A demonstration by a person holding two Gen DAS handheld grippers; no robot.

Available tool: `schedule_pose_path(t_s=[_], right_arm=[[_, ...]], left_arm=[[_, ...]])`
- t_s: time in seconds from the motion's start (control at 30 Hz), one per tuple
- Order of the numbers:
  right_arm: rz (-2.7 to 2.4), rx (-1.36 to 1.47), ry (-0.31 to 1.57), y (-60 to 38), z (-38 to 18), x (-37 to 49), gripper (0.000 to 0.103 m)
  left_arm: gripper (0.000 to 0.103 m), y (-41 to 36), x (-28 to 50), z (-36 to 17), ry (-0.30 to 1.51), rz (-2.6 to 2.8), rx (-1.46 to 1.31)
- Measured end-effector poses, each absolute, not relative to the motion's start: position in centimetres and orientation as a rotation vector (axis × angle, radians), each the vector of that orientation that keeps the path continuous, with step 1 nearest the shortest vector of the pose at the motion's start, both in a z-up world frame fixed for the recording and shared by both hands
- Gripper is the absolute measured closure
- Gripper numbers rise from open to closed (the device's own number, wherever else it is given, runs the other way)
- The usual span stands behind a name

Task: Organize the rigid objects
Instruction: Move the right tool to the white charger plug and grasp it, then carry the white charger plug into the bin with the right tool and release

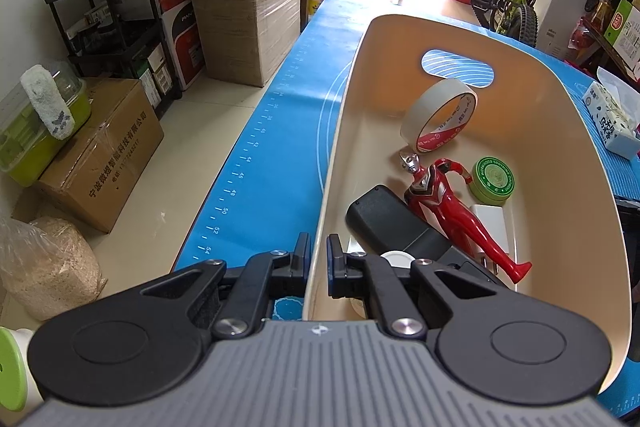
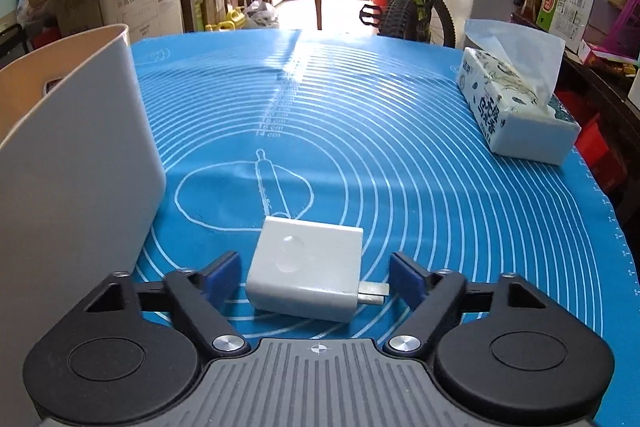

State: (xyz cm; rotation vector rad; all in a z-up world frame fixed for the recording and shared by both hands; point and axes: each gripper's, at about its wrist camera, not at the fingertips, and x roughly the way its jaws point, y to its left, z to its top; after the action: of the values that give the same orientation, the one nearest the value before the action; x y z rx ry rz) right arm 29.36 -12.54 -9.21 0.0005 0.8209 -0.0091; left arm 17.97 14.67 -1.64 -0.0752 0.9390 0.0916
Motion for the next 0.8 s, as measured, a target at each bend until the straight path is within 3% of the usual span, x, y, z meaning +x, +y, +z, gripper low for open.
schedule_pose_path(t_s=[0.37, 0.8], right_arm=[[-0.049, -0.029, 0.779, -12.9, -8.4, 28.6, 0.034], [-0.060, -0.010, 0.687, -14.2, -3.8, 26.0, 0.034]], left_arm=[[0.094, 14.7, 18.0, -1.6, 0.939, 0.091, -0.076], [0.094, 14.7, 17.9, -1.6, 0.939, 0.092, -0.077]])
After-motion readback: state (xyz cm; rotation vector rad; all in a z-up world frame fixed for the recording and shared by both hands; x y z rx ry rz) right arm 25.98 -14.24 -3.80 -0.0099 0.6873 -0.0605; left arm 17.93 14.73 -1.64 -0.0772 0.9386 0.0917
